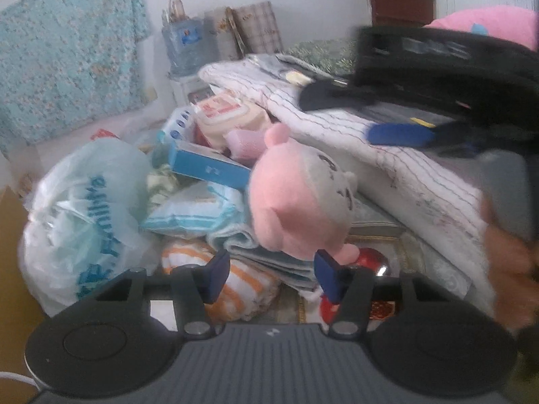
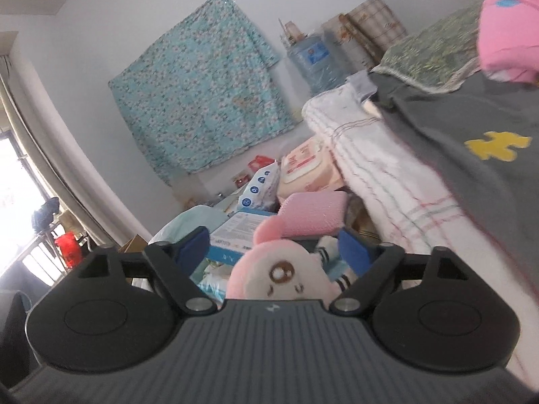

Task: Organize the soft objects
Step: 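Close the right gripper on the pink plush doll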

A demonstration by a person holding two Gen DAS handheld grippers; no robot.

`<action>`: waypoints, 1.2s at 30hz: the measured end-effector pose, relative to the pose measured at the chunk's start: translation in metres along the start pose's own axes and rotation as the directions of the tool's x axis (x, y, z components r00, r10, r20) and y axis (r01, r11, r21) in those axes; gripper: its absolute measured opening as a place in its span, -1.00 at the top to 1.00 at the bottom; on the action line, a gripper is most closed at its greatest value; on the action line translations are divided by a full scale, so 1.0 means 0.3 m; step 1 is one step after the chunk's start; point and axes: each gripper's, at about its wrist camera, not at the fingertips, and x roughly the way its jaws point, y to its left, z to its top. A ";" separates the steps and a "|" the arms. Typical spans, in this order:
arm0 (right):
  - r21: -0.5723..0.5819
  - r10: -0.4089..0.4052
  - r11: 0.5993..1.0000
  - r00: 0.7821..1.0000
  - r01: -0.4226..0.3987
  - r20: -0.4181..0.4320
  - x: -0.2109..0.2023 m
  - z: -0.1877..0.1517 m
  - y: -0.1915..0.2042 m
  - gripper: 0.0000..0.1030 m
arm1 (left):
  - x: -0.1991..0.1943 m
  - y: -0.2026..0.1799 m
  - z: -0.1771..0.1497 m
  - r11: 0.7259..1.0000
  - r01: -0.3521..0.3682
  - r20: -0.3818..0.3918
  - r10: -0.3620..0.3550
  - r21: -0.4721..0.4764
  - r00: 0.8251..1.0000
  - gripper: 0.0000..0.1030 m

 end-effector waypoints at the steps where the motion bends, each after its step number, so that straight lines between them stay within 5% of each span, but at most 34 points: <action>1: 0.007 0.005 1.000 1.000 -0.005 -0.007 0.021 0.006 -0.004 -0.58 | 0.008 -0.003 -0.001 1.000 0.010 -0.011 -0.010 0.001 1.000 -0.24; 5: 0.025 0.024 0.999 0.999 -0.023 -0.047 0.119 0.014 -0.023 -0.56 | 0.028 -0.036 -0.003 0.999 0.019 -0.022 -0.019 0.029 1.000 -0.37; 9: 0.060 0.019 0.998 0.994 -0.012 -0.110 0.180 -0.015 -0.056 -0.18 | 0.054 -0.052 0.005 0.999 -0.002 -0.012 0.002 0.033 1.000 -0.26; 12: 0.138 0.086 0.988 0.989 -0.070 -0.118 0.171 -0.035 -0.080 -0.07 | 0.066 -0.047 0.006 1.000 0.011 -0.006 -0.011 0.025 1.000 -0.17; 24: 0.181 0.076 0.982 0.994 -0.061 -0.078 0.003 -0.064 -0.026 -0.05 | -0.040 -0.035 -0.034 0.994 0.106 0.060 -0.107 0.014 0.992 -0.08; 32: 0.262 0.027 0.965 0.997 -0.008 -0.070 -0.172 -0.121 -0.013 -0.08 | -0.147 0.002 -0.089 0.965 0.262 0.108 -0.263 0.021 0.959 -0.10; 36: 0.347 0.018 0.938 0.995 0.016 -0.095 -0.202 -0.178 -0.052 -0.10 | -0.164 0.013 -0.119 0.970 0.241 0.142 -0.243 0.034 0.960 -0.22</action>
